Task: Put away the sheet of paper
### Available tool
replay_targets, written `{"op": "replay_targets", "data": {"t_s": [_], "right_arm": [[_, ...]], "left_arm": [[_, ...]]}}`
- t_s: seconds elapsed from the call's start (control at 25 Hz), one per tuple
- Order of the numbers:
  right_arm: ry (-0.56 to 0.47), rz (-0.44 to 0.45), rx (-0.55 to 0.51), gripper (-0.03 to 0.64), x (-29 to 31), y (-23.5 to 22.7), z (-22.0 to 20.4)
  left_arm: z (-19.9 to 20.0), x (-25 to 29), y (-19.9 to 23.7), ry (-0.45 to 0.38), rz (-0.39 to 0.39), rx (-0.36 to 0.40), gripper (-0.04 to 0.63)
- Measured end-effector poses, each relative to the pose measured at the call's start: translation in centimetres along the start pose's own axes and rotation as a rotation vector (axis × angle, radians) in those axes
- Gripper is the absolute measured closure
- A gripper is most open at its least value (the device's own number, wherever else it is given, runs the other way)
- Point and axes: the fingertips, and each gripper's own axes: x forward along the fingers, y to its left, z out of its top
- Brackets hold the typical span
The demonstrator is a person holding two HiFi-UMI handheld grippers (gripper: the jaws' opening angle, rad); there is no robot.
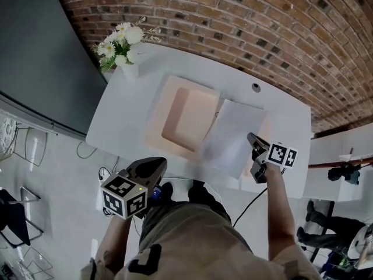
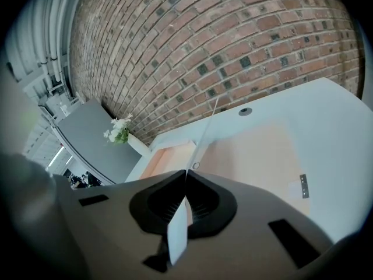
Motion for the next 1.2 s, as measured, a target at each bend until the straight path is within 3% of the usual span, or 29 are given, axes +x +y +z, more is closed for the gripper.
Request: {"op": "replay_targets", "data": {"t_s": [0.48,1.2], "right_arm": [[0.034,0.015,0.044,0.593,2.6,-0.5,-0.6],[0.094,0.115,0.098,0.592,6.8,0.3,-0.8]], "left_arm": [[-0.3,-0.8,0.7,0.003,0.043,0.014,0.58],[0.6,-0.3,0.8,0.007,0.129,0.002,0.58]]}}
